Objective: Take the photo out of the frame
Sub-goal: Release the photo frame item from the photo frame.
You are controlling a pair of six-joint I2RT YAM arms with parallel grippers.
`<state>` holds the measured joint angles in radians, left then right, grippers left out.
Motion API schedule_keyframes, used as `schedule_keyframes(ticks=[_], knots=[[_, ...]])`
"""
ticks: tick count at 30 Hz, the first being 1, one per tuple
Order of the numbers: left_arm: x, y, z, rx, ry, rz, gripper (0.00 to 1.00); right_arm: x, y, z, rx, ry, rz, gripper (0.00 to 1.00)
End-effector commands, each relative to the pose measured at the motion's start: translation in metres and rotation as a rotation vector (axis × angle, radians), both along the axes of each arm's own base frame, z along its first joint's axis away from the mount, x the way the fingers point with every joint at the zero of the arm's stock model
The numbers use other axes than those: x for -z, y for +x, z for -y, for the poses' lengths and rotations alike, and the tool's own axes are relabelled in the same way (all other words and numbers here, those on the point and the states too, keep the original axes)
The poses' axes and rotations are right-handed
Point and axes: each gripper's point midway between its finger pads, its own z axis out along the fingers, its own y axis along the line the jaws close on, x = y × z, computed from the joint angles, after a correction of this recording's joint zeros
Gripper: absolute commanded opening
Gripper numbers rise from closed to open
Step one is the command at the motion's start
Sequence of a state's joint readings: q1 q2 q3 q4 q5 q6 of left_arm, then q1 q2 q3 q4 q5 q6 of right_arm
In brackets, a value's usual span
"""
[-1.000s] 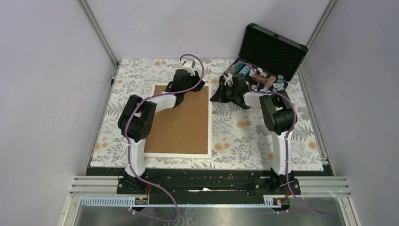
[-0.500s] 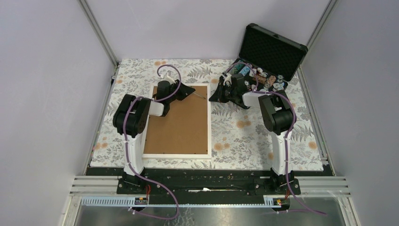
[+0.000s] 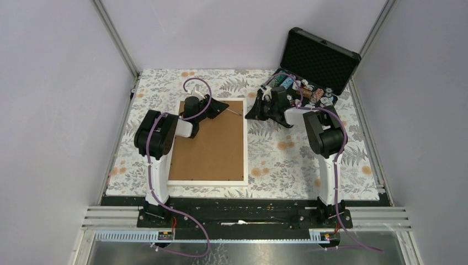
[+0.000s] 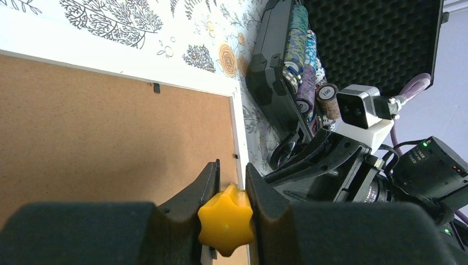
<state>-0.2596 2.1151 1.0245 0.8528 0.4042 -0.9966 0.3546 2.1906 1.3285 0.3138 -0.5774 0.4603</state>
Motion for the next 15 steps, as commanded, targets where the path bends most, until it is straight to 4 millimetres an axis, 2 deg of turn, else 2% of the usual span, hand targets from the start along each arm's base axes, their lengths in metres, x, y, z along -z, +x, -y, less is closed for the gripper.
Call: schedule_keyframes(ticks=[1,3,5,8,11,12,15], knots=[[-0.003,0.01,-0.009,-0.025,0.05,0.059,0.0,0.057,-0.037,-0.004,-0.04,-0.112,-0.127,0.23],[-0.009,0.012,-0.012,-0.017,0.041,0.068,0.0,0.051,-0.036,-0.004,-0.054,-0.109,-0.11,0.26],[-0.029,0.008,-0.01,0.028,0.028,0.114,0.0,0.034,-0.035,-0.003,-0.089,-0.113,-0.053,0.36],[-0.062,-0.009,-0.014,0.075,0.03,0.165,0.0,-0.013,-0.031,0.002,-0.179,-0.124,0.113,0.57],[-0.09,-0.033,-0.018,0.118,-0.003,0.165,0.0,-0.069,-0.041,0.001,-0.328,-0.153,0.327,0.74],[-0.1,-0.041,-0.018,0.131,-0.019,0.172,0.0,-0.086,-0.047,-0.003,-0.375,-0.155,0.386,0.76],[-0.12,-0.062,-0.017,0.16,-0.06,0.169,0.0,-0.112,-0.072,-0.016,-0.503,-0.208,0.471,0.78]])
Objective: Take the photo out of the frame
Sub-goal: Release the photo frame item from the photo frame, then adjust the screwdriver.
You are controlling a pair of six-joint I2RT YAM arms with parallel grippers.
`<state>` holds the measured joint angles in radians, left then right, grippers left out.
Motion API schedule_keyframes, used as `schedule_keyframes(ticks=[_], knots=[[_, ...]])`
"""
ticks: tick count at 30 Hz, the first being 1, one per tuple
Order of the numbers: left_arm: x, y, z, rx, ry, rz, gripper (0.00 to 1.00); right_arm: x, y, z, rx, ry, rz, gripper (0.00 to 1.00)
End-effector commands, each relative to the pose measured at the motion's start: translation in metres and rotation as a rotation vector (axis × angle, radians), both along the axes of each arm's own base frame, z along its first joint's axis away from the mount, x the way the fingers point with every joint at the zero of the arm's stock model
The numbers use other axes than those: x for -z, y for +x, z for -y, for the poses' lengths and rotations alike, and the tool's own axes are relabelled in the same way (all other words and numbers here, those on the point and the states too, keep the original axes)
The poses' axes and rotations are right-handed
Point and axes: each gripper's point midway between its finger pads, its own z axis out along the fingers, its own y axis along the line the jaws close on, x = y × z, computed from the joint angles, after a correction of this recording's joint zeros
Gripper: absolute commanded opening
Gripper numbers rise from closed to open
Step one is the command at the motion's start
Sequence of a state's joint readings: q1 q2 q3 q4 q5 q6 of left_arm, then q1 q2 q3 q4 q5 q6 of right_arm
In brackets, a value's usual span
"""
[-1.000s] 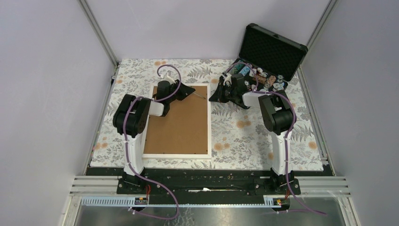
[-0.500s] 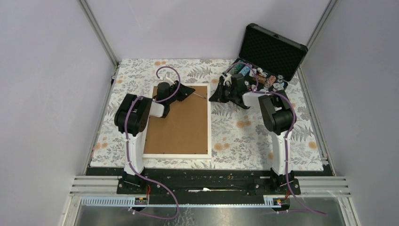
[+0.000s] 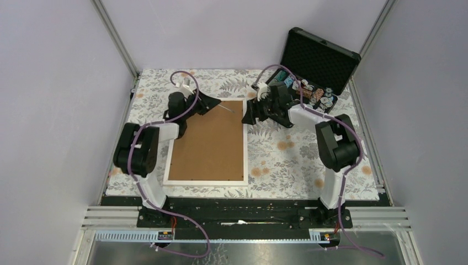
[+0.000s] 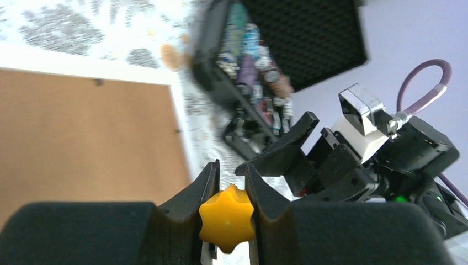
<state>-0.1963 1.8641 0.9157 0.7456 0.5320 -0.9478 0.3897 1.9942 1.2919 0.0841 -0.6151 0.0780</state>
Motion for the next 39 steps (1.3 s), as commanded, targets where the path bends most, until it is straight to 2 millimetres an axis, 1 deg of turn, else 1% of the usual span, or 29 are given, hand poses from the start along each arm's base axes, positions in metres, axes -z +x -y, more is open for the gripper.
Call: schedule_keyframes(ticks=[1,2,4,8,11,14,15,17,20,21,22,24,28,31,32,34,37,39], knots=[[-0.065,-0.034,0.009,0.108,-0.085,0.101,0.0,-0.071,-0.038,-0.025,-0.285,-0.071,0.267,0.79],[-0.07,-0.041,0.011,0.122,-0.105,0.094,0.0,-0.074,-0.045,-0.03,-0.319,-0.088,0.287,0.79],[-0.077,-0.052,0.013,0.14,-0.124,0.089,0.0,-0.082,-0.053,-0.037,-0.346,-0.116,0.33,0.79],[-0.088,-0.07,0.017,0.172,-0.13,0.094,0.01,-0.101,-0.06,-0.047,-0.376,-0.118,0.402,0.8],[-0.095,-0.082,0.023,0.203,-0.146,0.095,0.01,-0.111,-0.066,-0.056,-0.406,-0.113,0.432,0.79],[-0.105,-0.09,0.028,0.233,-0.18,0.111,0.01,-0.109,-0.071,-0.064,-0.437,-0.132,0.443,0.75],[-0.107,-0.092,0.03,0.25,-0.185,0.111,0.01,-0.108,-0.07,-0.064,-0.443,-0.141,0.451,0.71],[-0.108,-0.097,0.032,0.276,-0.187,0.106,0.01,-0.107,-0.068,-0.062,-0.446,-0.16,0.462,0.59],[-0.099,-0.104,0.036,0.322,-0.152,0.069,0.02,-0.107,-0.067,-0.059,-0.448,-0.181,0.489,0.39],[-0.095,-0.107,0.035,0.332,-0.142,0.059,0.04,-0.107,-0.067,-0.058,-0.454,-0.187,0.493,0.3],[-0.094,-0.11,0.036,0.347,-0.135,0.059,0.07,-0.108,-0.069,-0.058,-0.465,-0.186,0.495,0.2],[-0.093,-0.116,0.036,0.38,-0.116,0.065,0.16,-0.107,-0.074,-0.057,-0.497,-0.185,0.489,0.0],[-0.091,-0.122,0.036,0.444,-0.062,0.058,0.41,-0.105,-0.087,-0.051,-0.58,-0.208,0.511,0.0],[-0.09,-0.125,0.035,0.483,-0.041,0.031,0.56,-0.1,-0.094,-0.043,-0.632,-0.244,0.523,0.0],[-0.089,-0.127,0.035,0.497,-0.038,0.025,0.59,-0.099,-0.094,-0.041,-0.64,-0.253,0.526,0.0],[-0.083,-0.13,0.036,0.528,-0.037,-0.001,0.59,-0.097,-0.094,-0.039,-0.638,-0.267,0.521,0.0],[-0.073,-0.135,0.038,0.566,-0.043,-0.038,0.59,-0.097,-0.098,-0.038,-0.657,-0.259,0.525,0.0],[-0.067,-0.14,0.039,0.598,-0.053,-0.064,0.56,-0.097,-0.098,-0.039,-0.658,-0.257,0.518,0.0]])
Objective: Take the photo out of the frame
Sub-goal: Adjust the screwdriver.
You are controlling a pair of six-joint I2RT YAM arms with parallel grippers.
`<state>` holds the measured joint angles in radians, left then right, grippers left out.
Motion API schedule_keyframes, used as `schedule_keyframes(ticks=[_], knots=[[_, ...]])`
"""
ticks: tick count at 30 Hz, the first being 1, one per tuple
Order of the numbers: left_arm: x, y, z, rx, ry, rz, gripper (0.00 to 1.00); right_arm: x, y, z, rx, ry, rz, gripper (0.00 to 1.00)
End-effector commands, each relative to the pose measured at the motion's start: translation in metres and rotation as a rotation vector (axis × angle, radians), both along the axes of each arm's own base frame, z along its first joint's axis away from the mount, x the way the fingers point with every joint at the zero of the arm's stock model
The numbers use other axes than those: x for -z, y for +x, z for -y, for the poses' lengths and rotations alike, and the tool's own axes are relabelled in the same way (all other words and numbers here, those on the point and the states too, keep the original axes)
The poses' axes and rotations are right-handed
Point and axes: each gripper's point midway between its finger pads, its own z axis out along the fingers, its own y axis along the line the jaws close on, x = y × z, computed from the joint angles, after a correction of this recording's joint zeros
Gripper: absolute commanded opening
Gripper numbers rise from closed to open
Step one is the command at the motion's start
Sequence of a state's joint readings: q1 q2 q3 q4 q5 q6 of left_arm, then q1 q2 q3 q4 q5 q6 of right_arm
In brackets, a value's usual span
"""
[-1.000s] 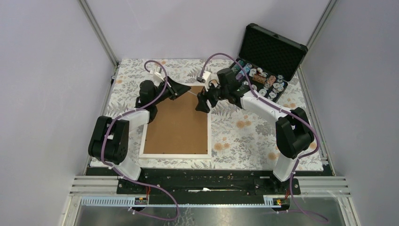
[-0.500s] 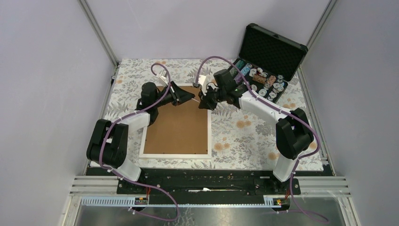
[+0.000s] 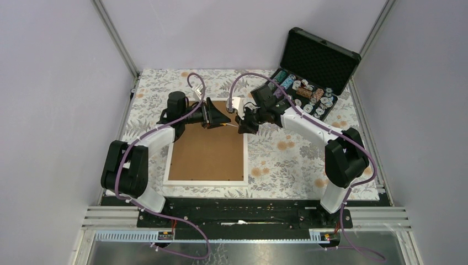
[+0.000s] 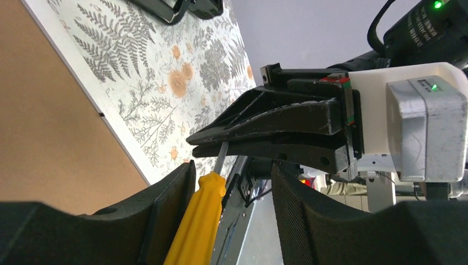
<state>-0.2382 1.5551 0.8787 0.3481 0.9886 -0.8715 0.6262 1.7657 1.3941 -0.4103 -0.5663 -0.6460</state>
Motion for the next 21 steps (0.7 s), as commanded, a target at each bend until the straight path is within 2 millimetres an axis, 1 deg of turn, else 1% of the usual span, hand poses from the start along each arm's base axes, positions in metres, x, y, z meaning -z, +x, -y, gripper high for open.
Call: schedule_keyframes(ticks=[1,6,8,9,10,14,17,21], knots=[[-0.003,-0.011,0.003,0.12,-0.016,0.011,0.54,-0.03,-0.002,-0.002,-0.046,0.032,0.072,0.0],[-0.002,-0.023,0.005,0.169,-0.017,0.021,0.53,-0.03,-0.004,-0.003,-0.057,0.036,0.066,0.0],[-0.002,-0.026,0.007,0.177,-0.019,0.021,0.48,-0.031,-0.006,-0.006,-0.067,0.046,0.057,0.0],[-0.001,-0.026,0.008,0.176,-0.021,0.018,0.44,-0.031,-0.007,-0.007,-0.073,0.048,0.052,0.0],[-0.002,-0.027,0.009,0.176,-0.025,0.022,0.43,-0.03,-0.009,-0.008,-0.081,0.049,0.047,0.0],[-0.004,-0.029,0.012,0.183,-0.048,0.008,0.42,-0.026,-0.021,-0.01,-0.128,0.038,0.036,0.0],[-0.003,-0.029,0.012,0.185,-0.055,0.001,0.4,-0.025,-0.024,-0.009,-0.143,0.034,0.032,0.0],[-0.001,-0.029,0.012,0.182,-0.05,0.003,0.32,-0.025,-0.026,-0.008,-0.154,0.033,0.03,0.0]])
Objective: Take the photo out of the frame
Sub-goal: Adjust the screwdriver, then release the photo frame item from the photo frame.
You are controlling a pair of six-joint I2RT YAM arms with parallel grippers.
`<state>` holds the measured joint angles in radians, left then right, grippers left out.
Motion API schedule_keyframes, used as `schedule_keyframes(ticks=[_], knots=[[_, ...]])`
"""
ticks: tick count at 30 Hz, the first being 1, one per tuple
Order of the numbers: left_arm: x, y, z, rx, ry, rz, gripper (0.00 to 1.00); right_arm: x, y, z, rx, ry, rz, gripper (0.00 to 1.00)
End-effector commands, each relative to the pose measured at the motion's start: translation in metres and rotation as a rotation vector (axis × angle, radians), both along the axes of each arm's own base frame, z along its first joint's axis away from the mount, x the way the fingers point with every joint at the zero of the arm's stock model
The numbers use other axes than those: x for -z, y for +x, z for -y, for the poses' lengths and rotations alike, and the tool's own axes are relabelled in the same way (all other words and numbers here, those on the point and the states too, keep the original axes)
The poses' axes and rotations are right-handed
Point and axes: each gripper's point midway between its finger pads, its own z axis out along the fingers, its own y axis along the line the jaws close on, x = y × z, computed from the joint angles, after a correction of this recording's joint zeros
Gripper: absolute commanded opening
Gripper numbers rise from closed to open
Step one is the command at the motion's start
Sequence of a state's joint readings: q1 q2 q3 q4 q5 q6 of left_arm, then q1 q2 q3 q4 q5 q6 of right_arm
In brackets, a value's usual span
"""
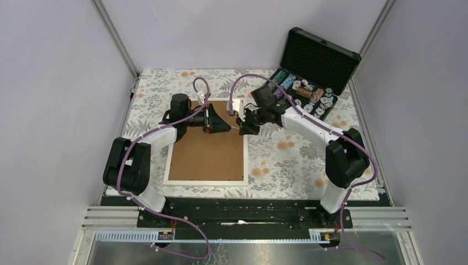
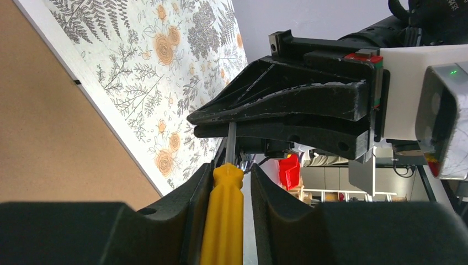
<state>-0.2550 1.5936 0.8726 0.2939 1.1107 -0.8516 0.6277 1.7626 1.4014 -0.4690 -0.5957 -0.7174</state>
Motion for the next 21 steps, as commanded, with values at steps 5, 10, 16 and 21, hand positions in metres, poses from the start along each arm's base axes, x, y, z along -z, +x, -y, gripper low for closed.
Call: schedule_keyframes(ticks=[5,10,16,21], knots=[[-0.017,0.002,0.006,0.028,-0.039,0.103,0.15,-0.03,-0.017,-0.016,-0.086,0.073,0.008,0.09],[0.0,0.035,-0.017,-0.127,0.043,0.12,0.0,-0.048,0.008,-0.016,0.085,0.198,-0.097,0.77],[0.027,0.087,-0.04,-0.147,0.212,0.18,0.0,-0.056,0.081,0.03,0.489,0.379,-0.264,1.0],[0.042,0.116,-0.046,-0.194,0.301,0.19,0.0,-0.024,0.121,0.062,0.744,0.409,-0.33,0.97]])
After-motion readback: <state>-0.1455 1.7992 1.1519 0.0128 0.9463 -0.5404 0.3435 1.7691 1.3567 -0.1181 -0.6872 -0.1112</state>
